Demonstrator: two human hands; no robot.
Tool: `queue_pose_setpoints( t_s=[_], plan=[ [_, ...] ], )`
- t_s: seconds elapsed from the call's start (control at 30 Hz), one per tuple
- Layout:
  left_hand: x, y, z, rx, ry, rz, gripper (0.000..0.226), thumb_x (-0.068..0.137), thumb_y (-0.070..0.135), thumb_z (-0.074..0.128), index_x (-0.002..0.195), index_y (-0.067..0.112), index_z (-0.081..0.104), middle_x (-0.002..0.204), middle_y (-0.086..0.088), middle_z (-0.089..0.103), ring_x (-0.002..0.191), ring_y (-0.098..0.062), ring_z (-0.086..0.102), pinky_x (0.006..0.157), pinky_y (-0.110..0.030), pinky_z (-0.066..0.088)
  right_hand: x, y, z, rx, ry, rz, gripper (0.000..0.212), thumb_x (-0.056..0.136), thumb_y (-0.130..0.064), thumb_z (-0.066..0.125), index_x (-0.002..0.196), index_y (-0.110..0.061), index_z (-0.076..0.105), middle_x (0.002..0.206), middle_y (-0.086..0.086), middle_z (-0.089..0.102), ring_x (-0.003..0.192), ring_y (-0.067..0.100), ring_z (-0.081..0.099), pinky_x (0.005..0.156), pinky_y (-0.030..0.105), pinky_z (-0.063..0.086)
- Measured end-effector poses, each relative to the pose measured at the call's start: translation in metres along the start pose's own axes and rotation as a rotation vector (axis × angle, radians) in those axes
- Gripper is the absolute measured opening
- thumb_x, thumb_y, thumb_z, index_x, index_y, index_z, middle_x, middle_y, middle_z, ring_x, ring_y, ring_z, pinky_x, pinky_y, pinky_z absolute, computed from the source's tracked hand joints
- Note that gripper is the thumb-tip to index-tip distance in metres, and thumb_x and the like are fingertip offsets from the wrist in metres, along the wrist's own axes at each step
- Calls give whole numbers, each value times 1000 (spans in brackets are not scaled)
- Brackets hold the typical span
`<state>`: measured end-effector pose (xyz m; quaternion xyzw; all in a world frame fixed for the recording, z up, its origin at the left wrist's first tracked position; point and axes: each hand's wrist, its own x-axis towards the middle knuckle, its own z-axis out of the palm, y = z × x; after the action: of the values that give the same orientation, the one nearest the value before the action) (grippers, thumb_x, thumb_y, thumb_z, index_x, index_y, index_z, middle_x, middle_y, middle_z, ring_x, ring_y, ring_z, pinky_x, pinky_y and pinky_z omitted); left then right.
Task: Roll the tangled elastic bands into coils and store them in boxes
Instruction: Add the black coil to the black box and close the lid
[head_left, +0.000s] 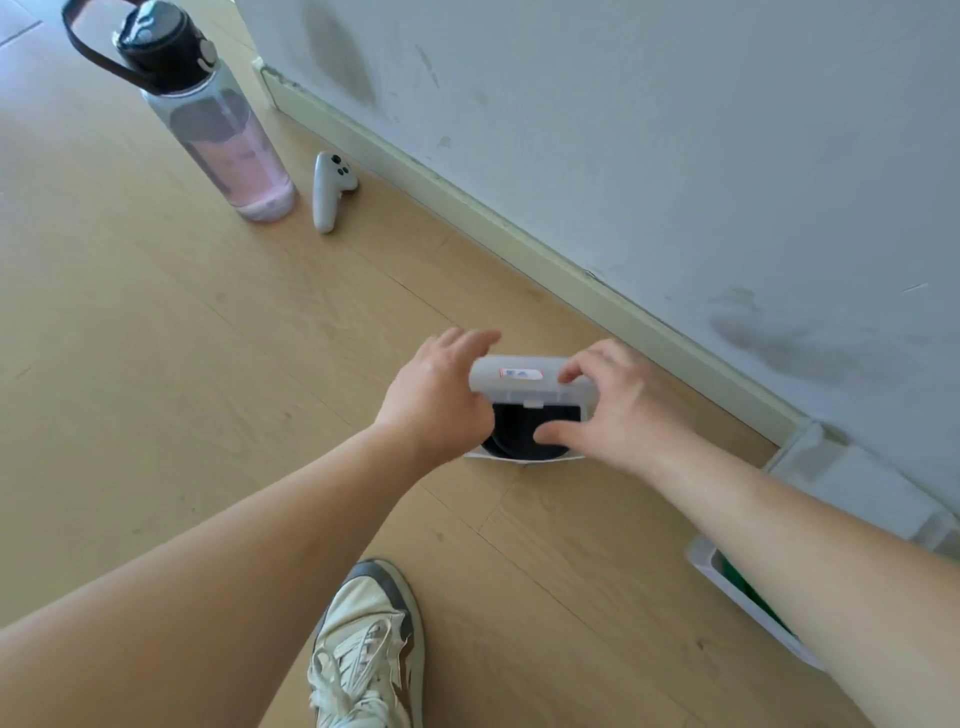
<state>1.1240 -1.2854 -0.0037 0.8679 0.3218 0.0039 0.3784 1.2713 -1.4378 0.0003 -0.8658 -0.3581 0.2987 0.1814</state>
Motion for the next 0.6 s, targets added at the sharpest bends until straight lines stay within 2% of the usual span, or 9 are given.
queue_pose_setpoints(
  t_s=[0.07, 0.13, 0.2, 0.27, 0.33, 0.43, 0.5, 0.57, 0.6],
  plan=[
    [-10, -14, 11, 108, -81, 49, 62, 77, 6, 54, 136, 25, 60, 130, 6, 56, 126, -21, 50, 96, -43, 52, -3, 7, 15, -24, -35, -2, 58, 62, -44, 95, 99, -29, 53, 140, -9, 41, 137, 22, 38, 93, 30, 36],
    [-19, -28, 22, 218, -147, 102, 55, 79, 14, 60, 133, 25, 62, 139, 4, 53, 131, -23, 47, 100, -41, 50, -3, 13, 27, -130, -104, 0, 63, 60, -49, 94, 96, -27, 48, 167, -4, 19, 155, 18, 14, 110, 35, 31],
    [-25, -39, 33, 309, -174, 149, 50, 80, 27, 68, 130, 24, 61, 153, 0, 45, 144, -26, 38, 113, -40, 41, 0, 16, 37, -267, -179, -14, 66, 62, -56, 91, 96, -26, 43, 172, -7, -7, 159, 15, -9, 119, 41, 26],
    [-26, -44, 42, 359, -164, 179, 50, 81, 37, 76, 125, 23, 59, 162, 0, 36, 153, -25, 26, 123, -38, 27, 7, 17, 42, -338, -197, -33, 67, 64, -58, 89, 95, -26, 39, 172, -7, -16, 158, 16, -16, 122, 42, 22],
    [-24, -45, 47, 384, -134, 199, 53, 81, 44, 79, 124, 22, 57, 163, 0, 35, 155, -26, 23, 126, -38, 21, 13, 18, 46, -353, -180, -64, 63, 69, -54, 88, 95, -25, 38, 173, -3, -10, 159, 18, -12, 125, 42, 18],
    [-17, -43, 52, 372, -114, 218, 61, 83, 51, 77, 131, 22, 55, 161, 2, 37, 154, -26, 24, 125, -39, 25, 20, 19, 46, -339, -132, -127, 53, 72, -47, 84, 95, -24, 42, 168, 3, 19, 156, 24, 11, 114, 39, 33],
    [-12, -41, 52, 295, -100, 220, 63, 83, 52, 77, 136, 25, 56, 158, 3, 41, 153, -25, 27, 119, -41, 36, 26, 16, 40, -303, -105, -152, 54, 66, -49, 84, 95, -26, 46, 143, -2, 46, 137, 26, 38, 100, 36, 41],
    [-8, -39, 50, 235, -65, 236, 59, 83, 46, 78, 136, 29, 59, 151, 7, 49, 149, -23, 36, 110, -41, 47, 32, 8, 24, -228, -139, -91, 60, 59, -59, 86, 97, -33, 47, 109, -11, 56, 107, 19, 54, 84, 35, 47],
    [-6, -38, 48, 207, -50, 244, 55, 84, 44, 78, 135, 31, 61, 146, 9, 54, 144, -20, 42, 105, -41, 51, 35, 5, 16, -180, -202, -25, 63, 56, -62, 87, 97, -36, 48, 100, -13, 58, 97, 16, 58, 78, 36, 50]
  ],
)
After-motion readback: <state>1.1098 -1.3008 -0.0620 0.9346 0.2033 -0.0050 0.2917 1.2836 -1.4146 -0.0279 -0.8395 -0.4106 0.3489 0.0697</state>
